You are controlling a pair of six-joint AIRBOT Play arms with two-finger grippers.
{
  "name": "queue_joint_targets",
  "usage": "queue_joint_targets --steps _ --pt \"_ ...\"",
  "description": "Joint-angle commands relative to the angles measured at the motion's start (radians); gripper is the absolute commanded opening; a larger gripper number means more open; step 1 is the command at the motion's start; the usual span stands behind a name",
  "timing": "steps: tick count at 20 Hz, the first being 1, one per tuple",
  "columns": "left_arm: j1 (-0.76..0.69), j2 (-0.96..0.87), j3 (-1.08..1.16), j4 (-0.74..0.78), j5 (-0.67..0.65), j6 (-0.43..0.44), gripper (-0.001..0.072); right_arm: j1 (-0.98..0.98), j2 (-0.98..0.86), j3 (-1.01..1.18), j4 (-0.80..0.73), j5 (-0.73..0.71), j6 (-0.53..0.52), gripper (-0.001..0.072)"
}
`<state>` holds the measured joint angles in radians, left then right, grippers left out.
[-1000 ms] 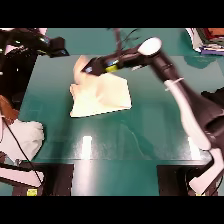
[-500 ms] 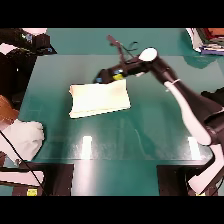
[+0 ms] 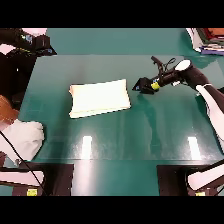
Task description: Fold the shirts.
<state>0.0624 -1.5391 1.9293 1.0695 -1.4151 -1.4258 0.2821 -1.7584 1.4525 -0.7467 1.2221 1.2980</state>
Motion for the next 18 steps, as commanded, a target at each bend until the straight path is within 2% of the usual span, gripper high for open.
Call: queue_joint_targets --steps 1,8,9,11,13,14,18 --pt "0.001 -0.001 0.000 0.000 0.002 0.016 0.0024 0.000 -0.068 -0.018 0.090 0.000 0.010 0.0709" --pt "0.001 -0.001 0.000 0.000 0.001 0.019 0.0024 0.174 -0.263 0.227 0.179 0.005 0.010 0.0688" --pt "0.001 -0.001 0.000 0.000 0.001 0.019 0.0024 0.193 -0.285 0.259 0.178 0.004 0.011 0.0643" --pt "0.001 -0.001 0.000 0.000 -0.003 0.019 0.0024 0.221 -0.319 0.310 0.176 0.001 0.010 0.0363" --pt "0.001 -0.001 0.000 0.000 -0.014 0.019 0.0024 0.226 -0.339 0.337 0.175 0.002 0.010 0.0049" --pt "0.000 -0.001 0.000 0.000 -0.018 0.019 0.0024 0.223 -0.339 0.339 0.175 -0.002 0.010 0.0018" --pt "-0.055 -0.001 0.000 0.000 -0.030 0.019 0.0024 0.145 -0.297 0.326 0.168 0.033 0.010 0.0017"
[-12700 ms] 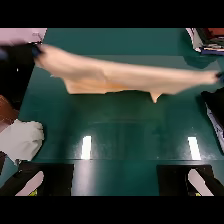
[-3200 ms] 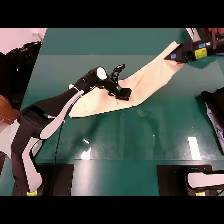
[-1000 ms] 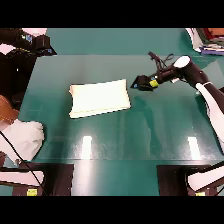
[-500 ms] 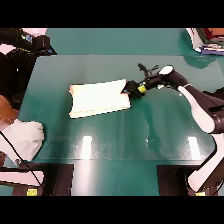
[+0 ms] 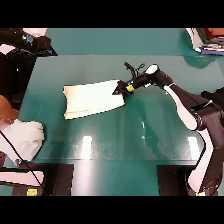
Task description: Fold the shirts.
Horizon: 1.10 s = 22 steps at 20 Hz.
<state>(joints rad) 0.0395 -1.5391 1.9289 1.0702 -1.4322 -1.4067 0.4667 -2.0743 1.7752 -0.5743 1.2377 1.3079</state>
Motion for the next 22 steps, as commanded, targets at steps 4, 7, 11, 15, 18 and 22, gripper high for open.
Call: queue_joint_targets --steps 4,7,11,15,18,22 --pt "-0.151 0.000 0.000 -0.001 -0.013 0.017 0.0024 -0.233 0.188 -0.156 -0.005 -0.013 -0.010 0.0017" --pt "-0.220 0.000 0.000 -0.001 -0.002 0.027 0.0024 -0.429 0.360 -0.289 -0.066 -0.038 -0.019 0.0017" --pt "-0.281 -0.001 0.000 -0.001 0.040 0.027 0.0024 -0.732 0.595 -0.433 -0.151 -0.089 -0.018 0.0017" --pt "-0.323 -0.001 0.000 -0.001 0.123 0.026 0.0024 -1.029 0.724 -0.464 -0.160 -0.109 -0.019 0.0017" --pt "-0.351 -0.001 0.000 -0.004 0.167 0.026 0.0024 -1.183 0.752 -0.446 -0.159 -0.116 -0.024 0.0017" --pt "-0.361 -0.001 0.000 -0.005 0.184 0.025 0.0024 -1.250 0.738 -0.340 -0.159 -0.115 -0.046 0.0018"
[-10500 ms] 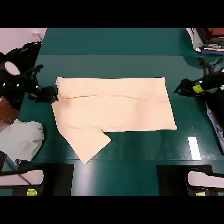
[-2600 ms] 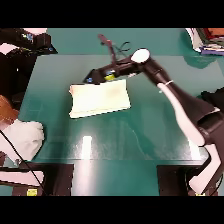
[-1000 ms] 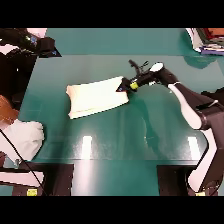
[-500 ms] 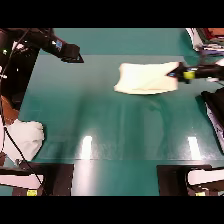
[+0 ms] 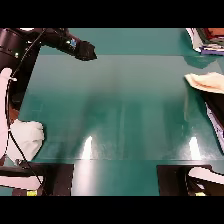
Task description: Fold the shirts.
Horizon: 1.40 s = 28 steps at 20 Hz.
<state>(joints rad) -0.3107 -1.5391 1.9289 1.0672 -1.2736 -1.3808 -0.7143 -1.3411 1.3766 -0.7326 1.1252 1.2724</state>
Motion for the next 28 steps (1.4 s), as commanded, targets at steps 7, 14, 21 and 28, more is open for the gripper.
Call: queue_joint_targets --steps 7,14,21,28 --pt "-0.011 -0.001 0.000 -0.001 0.024 0.000 0.0024 -0.070 -0.023 0.322 -0.003 0.108 -0.021 0.0017" --pt "-0.011 -0.001 0.000 -0.001 0.023 0.001 0.0024 -0.145 -0.005 0.330 -0.192 0.297 -0.024 0.0018" --pt "-0.011 -0.001 0.000 -0.001 0.023 0.001 0.0024 -0.277 0.170 0.032 -0.518 0.319 -0.024 0.0025" --pt "-0.011 -0.001 0.000 -0.001 0.024 0.002 0.0024 -0.470 0.254 -0.139 -0.539 0.322 -0.009 0.0461"
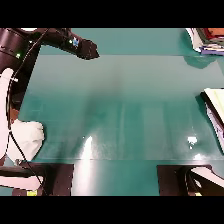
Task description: Fold the shirts.
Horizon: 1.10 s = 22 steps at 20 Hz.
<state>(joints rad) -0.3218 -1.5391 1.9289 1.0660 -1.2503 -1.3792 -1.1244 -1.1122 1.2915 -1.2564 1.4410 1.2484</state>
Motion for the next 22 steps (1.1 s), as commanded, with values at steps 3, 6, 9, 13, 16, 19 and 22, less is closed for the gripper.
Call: queue_joint_targets --steps 3,6,9,13,16,19,22 --pt "0.000 -0.001 0.000 0.000 0.001 0.000 0.0024 -0.033 0.024 -0.053 0.115 -0.007 0.034 0.0460" --pt "0.000 -0.001 0.000 0.001 0.002 0.000 0.0024 0.113 0.025 -0.053 0.304 -0.014 0.035 0.0460" --pt "0.000 -0.001 0.000 0.000 0.002 -0.001 0.0024 0.379 0.025 -0.053 0.455 0.018 0.046 0.0456" --pt "0.000 -0.001 0.000 0.000 0.003 -0.001 0.0024 0.802 0.024 -0.053 0.475 -0.067 0.045 0.0445" --pt "0.000 -0.001 0.000 0.000 0.003 -0.001 0.0024 1.056 0.024 -0.053 0.475 -0.200 0.045 0.0339" --pt "0.000 -0.001 0.000 0.000 0.003 -0.001 0.0024 1.227 0.024 -0.053 0.475 -0.314 0.045 0.0018" --pt "0.000 -0.001 0.000 0.000 0.003 -0.001 0.0024 1.316 0.024 -0.053 0.475 -0.346 0.045 0.0018"
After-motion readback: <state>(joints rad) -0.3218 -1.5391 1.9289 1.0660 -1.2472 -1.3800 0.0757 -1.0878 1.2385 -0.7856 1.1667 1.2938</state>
